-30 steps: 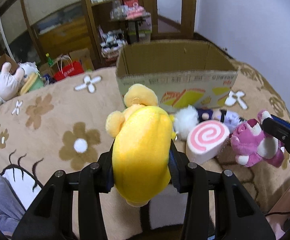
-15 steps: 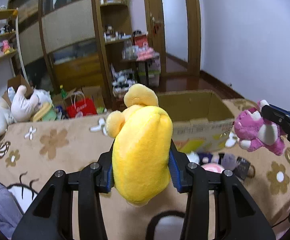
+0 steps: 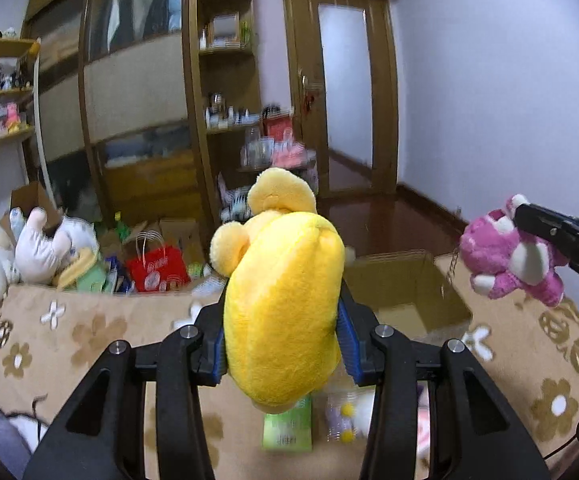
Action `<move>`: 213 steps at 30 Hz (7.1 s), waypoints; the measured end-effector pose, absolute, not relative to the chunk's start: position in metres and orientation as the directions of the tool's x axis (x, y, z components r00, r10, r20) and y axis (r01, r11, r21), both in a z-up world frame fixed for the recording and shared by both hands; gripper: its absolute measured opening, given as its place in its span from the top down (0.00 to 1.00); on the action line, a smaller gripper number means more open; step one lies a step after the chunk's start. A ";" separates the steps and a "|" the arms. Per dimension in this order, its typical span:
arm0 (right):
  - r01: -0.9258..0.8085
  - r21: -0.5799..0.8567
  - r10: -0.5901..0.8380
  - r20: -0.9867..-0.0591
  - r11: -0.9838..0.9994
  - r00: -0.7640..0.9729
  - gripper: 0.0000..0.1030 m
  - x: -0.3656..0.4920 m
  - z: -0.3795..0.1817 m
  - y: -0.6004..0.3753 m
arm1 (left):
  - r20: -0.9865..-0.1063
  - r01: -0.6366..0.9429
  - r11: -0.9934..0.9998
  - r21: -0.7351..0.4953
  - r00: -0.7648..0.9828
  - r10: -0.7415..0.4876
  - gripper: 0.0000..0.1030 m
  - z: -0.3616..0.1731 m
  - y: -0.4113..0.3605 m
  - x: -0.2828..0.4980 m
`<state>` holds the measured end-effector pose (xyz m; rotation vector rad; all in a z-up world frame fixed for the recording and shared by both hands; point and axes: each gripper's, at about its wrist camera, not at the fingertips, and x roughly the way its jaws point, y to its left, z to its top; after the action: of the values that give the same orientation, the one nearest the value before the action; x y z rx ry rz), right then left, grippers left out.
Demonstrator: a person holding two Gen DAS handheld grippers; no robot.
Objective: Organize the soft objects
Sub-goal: 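Lift the yellow plush with the left tool while the right tool carries the pink bear over the box, then open the left tool over the box while the right tool releases the pink bear inside, then withdraw both tools from the box back toward the remaining items, then grasp the green tea carton with the left tool while the right tool grasps the purple-haired doll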
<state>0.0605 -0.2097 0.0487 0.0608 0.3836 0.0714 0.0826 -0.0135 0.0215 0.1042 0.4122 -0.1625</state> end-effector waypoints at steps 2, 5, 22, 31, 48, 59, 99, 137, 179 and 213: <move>-0.071 0.076 0.093 -0.352 0.995 0.931 0.86 0.068 0.055 -0.208 | -0.377 0.169 0.983 0.075 0.917 -0.129 0.59 0.027 -0.014 0.089; -0.088 0.093 0.112 -0.303 0.992 0.946 0.86 0.079 0.067 -0.207 | -0.362 0.164 0.984 0.064 0.923 -0.130 0.58 0.032 -0.013 0.101; -0.116 0.086 0.138 -0.311 0.989 0.940 0.85 0.119 0.038 -0.192 | -0.414 0.176 0.979 0.102 0.903 -0.119 0.58 0.007 -0.022 0.161; -0.117 0.136 0.163 -0.403 0.984 0.901 0.83 0.145 -0.004 -0.199 | -0.519 0.241 0.969 0.058 0.836 -0.177 0.57 -0.024 -0.036 0.180; -0.123 0.165 0.188 -0.477 0.979 0.859 0.81 0.161 -0.044 -0.203 | -0.649 0.259 0.961 0.096 0.748 -0.137 0.52 -0.062 -0.048 0.199; -0.100 0.192 0.185 -0.502 0.976 0.845 0.79 0.158 -0.051 -0.211 | -0.634 0.245 0.965 0.098 0.762 -0.130 0.38 -0.059 -0.042 0.191; 0.011 0.220 0.116 -0.553 0.975 0.825 0.09 0.065 -0.035 -0.241 | -0.716 0.180 0.974 0.139 0.697 -0.026 0.04 -0.042 -0.008 0.118; 0.066 0.193 0.086 -0.685 0.979 0.723 0.09 0.060 -0.080 -0.238 | -0.858 0.185 0.969 0.163 0.512 0.047 0.04 -0.094 -0.003 0.133; 0.044 0.256 0.190 -0.813 0.966 0.551 0.22 0.097 -0.144 -0.219 | -0.952 0.218 0.973 0.069 0.306 -0.001 0.39 -0.168 -0.008 0.163; 0.052 0.306 0.240 -0.831 0.951 0.502 0.31 0.101 -0.158 -0.216 | -0.943 0.160 0.986 0.046 0.334 -0.010 0.51 -0.163 -0.012 0.149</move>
<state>0.1010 -0.2156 -0.1580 0.3099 1.0433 0.1160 0.1490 -0.0122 -0.1633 0.1395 1.2266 -0.1115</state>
